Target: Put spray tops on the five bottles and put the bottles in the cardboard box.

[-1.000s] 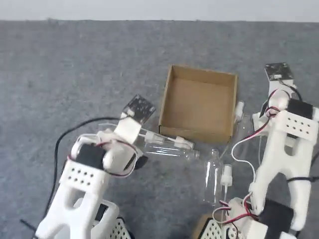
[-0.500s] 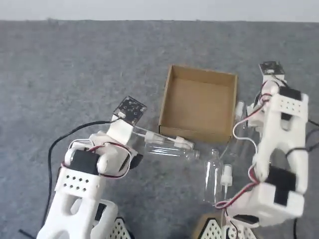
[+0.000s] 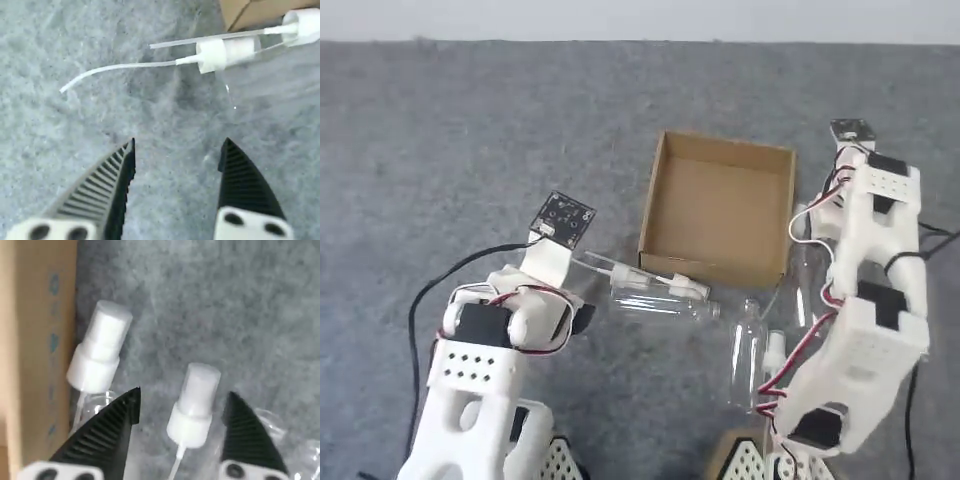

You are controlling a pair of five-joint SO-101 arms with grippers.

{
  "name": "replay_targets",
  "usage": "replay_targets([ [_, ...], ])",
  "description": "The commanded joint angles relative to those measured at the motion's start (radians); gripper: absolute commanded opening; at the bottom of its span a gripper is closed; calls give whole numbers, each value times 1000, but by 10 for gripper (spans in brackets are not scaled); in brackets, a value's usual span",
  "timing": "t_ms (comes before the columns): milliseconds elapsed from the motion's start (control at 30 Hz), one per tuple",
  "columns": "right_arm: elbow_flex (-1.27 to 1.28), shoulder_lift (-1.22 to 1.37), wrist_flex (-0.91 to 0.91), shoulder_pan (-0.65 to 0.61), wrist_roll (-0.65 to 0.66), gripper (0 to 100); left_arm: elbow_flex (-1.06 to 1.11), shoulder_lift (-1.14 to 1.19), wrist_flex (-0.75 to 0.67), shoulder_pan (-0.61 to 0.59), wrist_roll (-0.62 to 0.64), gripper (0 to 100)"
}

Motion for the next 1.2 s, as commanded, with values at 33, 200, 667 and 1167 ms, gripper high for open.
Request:
replay_targets([
  [33,-84,24,-8,-2,-11,119,-7,-29,-23,-6,0,246],
  [200,-91,27,-15,2,-15,76,-7,-29,-23,-6,0,246],
  [667,-318,-50,133,-1,-23,5,-10,-29,-28,-43,0,246],
  [1167,-586,-239,476,-315,-135,6,73,-29,-229,-387,-8,246],
])
